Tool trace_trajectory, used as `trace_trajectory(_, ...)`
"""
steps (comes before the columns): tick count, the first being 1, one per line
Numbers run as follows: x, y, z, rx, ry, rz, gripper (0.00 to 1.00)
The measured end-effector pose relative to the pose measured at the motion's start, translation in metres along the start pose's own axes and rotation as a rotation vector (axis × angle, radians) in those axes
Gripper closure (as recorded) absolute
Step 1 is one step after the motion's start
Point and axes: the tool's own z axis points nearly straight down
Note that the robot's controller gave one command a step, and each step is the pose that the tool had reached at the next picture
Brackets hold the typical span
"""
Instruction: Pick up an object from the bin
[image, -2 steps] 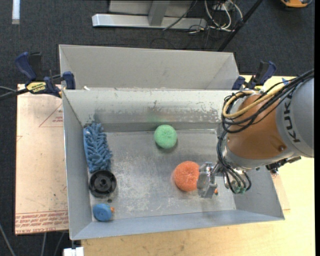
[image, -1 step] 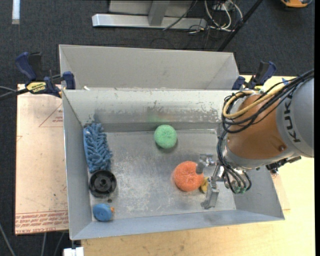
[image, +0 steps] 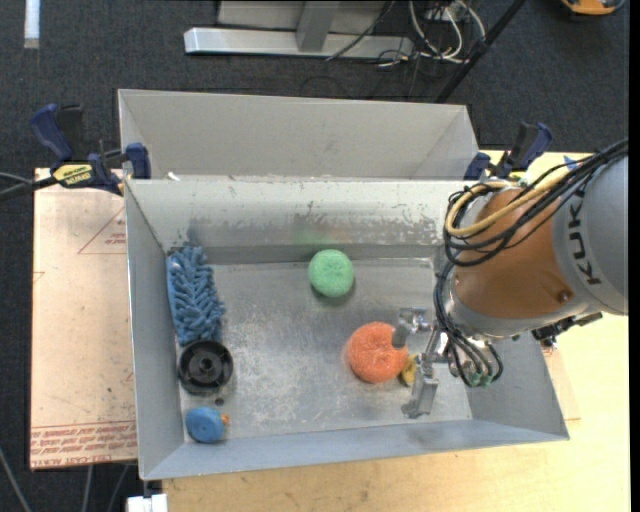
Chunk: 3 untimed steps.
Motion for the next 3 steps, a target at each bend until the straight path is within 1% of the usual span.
trace_trajectory(1,-0.009,0.023,0.045,0.000,-0.009,0.004,0.00)
trace_trajectory(2,0.004,0.015,0.074,-0.001,-0.008,0.088,1.00)
trace_trajectory(3,0.004,0.015,0.074,-0.001,-0.008,0.087,1.00)
